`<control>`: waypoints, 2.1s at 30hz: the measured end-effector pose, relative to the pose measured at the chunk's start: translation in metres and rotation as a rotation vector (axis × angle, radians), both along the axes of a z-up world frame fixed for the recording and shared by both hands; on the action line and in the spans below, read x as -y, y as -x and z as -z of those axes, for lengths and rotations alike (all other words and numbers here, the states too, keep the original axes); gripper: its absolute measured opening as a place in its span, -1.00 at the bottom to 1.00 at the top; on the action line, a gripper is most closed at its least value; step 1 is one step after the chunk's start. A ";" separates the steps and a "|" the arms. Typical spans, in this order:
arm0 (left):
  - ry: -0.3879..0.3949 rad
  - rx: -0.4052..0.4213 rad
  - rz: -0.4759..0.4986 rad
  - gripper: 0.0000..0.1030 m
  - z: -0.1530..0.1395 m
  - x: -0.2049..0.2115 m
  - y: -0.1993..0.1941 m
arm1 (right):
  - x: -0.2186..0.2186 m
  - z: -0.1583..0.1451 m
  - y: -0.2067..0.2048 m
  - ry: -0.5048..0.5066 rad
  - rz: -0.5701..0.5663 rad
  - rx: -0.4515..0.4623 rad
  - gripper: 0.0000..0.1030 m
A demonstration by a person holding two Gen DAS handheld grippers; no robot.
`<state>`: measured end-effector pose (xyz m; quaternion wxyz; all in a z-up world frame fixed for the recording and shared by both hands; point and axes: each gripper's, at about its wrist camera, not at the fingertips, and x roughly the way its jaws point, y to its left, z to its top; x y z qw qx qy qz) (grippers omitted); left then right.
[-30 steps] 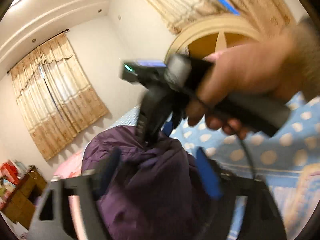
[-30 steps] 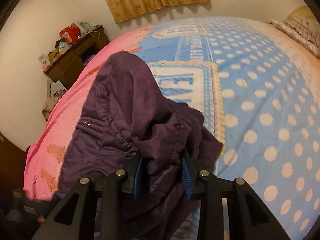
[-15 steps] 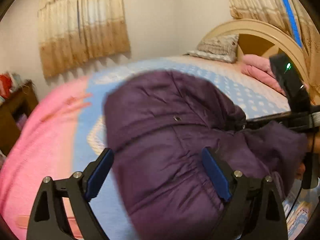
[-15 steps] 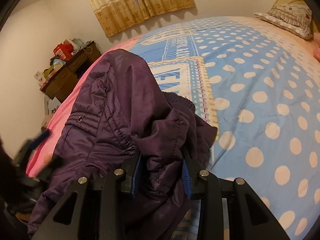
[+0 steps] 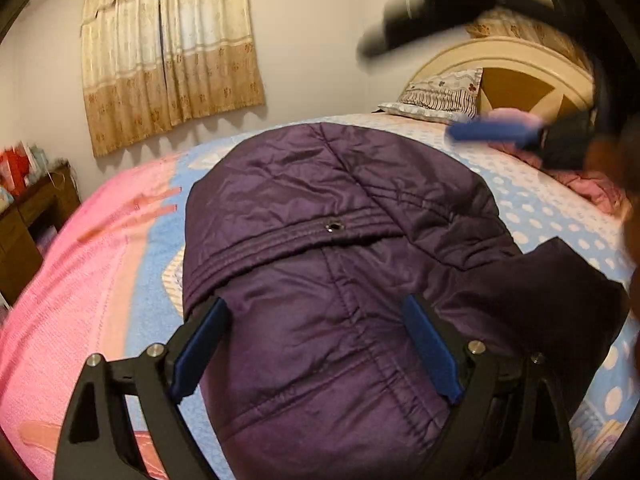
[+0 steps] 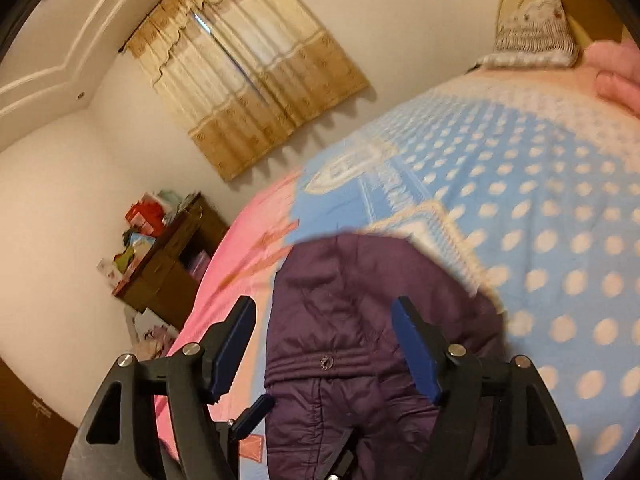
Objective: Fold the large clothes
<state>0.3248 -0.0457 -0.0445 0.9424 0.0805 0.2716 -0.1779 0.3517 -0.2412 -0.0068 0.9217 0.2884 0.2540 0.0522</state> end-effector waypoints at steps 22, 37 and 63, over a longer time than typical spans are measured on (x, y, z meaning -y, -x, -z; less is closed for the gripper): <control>0.106 -0.207 -0.109 1.00 0.022 -0.042 -0.047 | 0.006 0.087 -0.020 0.400 -0.115 -0.117 0.34; 0.160 -0.195 -0.102 1.00 0.031 -0.043 -0.047 | 0.005 0.094 -0.021 0.385 -0.107 -0.101 0.35; 0.318 -0.278 -0.058 1.00 0.046 -0.051 -0.056 | 0.003 0.100 -0.017 0.362 -0.096 -0.077 0.35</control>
